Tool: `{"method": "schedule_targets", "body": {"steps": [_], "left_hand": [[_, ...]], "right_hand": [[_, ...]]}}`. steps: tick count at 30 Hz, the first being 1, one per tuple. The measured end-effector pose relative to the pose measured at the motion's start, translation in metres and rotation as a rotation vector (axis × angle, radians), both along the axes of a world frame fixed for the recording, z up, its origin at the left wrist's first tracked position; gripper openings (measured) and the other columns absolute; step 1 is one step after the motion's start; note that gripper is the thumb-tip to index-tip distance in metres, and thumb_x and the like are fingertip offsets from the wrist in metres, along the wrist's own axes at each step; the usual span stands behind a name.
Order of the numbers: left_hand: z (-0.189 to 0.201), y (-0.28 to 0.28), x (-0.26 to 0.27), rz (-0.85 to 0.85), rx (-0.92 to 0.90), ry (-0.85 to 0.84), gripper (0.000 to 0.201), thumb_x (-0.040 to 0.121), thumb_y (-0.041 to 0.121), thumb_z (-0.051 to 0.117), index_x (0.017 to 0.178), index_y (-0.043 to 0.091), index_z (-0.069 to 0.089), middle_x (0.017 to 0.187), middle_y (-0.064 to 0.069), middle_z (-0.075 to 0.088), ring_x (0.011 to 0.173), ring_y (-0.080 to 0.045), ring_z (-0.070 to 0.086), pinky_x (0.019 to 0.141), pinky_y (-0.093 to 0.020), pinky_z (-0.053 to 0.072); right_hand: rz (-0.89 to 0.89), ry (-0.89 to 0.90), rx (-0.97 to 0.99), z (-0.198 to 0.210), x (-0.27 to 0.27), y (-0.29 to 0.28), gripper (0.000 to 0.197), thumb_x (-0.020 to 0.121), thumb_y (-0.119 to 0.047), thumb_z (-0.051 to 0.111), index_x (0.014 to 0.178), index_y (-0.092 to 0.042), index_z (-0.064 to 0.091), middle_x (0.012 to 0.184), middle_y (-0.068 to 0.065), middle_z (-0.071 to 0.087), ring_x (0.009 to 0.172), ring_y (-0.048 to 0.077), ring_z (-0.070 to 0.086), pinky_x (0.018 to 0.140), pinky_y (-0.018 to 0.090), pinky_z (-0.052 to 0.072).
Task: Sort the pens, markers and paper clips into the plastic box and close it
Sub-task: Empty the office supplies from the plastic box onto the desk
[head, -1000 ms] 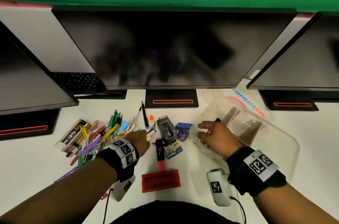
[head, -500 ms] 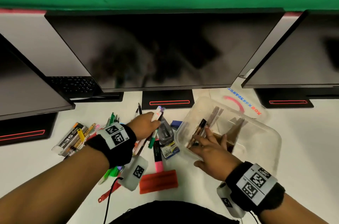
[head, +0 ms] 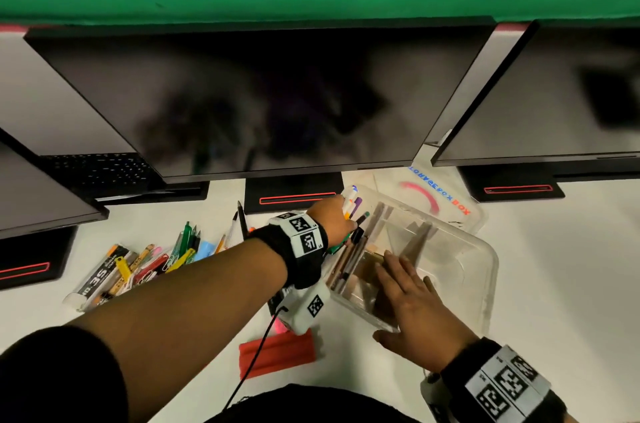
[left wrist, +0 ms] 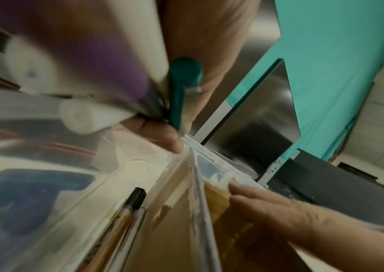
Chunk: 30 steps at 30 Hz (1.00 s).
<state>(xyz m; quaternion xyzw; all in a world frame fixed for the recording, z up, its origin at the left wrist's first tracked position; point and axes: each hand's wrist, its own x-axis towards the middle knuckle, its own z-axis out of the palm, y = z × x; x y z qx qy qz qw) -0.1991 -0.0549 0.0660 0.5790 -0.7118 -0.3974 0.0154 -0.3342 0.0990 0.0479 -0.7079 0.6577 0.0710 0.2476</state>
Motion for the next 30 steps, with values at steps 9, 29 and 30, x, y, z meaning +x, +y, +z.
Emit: {"method": "schedule_targets", "body": {"steps": [9,29,30], "left_hand": [[-0.019,0.01,-0.017,-0.056,-0.036,-0.09,0.051,0.087,0.024,0.058,0.132,0.012,0.039,0.13,-0.012,0.055,0.117,-0.03,0.055,0.09,-0.032,0.044],[-0.019,-0.004,0.18,0.214,-0.154,-0.11,0.018,0.087,0.012,0.056,0.101,0.012,0.067,0.088,-0.003,0.064,0.091,-0.023,0.06,0.079,-0.024,0.043],[-0.026,-0.004,0.193,0.216,-0.121,-0.161,0.019,0.087,0.012,0.055,0.102,0.011,0.066,0.097,-0.007,0.066,0.098,-0.025,0.06,0.084,-0.026,0.044]], "right_hand": [[0.048,-0.099,-0.084,-0.019,-0.006,0.004,0.079,0.085,-0.039,0.057,0.15,-0.027,0.014,0.153,0.002,-0.03,0.143,0.029,-0.025,0.118,0.03,-0.003],[0.165,-0.133,-0.158,0.041,0.055,-0.02,0.048,0.082,-0.045,0.048,0.125,-0.025,0.057,0.126,-0.003,0.06,0.116,0.019,0.055,0.099,0.03,0.044],[0.187,-0.147,-0.129,0.042,0.065,-0.023,0.045,0.087,-0.041,0.049,0.128,-0.025,0.053,0.128,-0.004,0.058,0.118,0.017,0.054,0.1,0.028,0.043]]}}
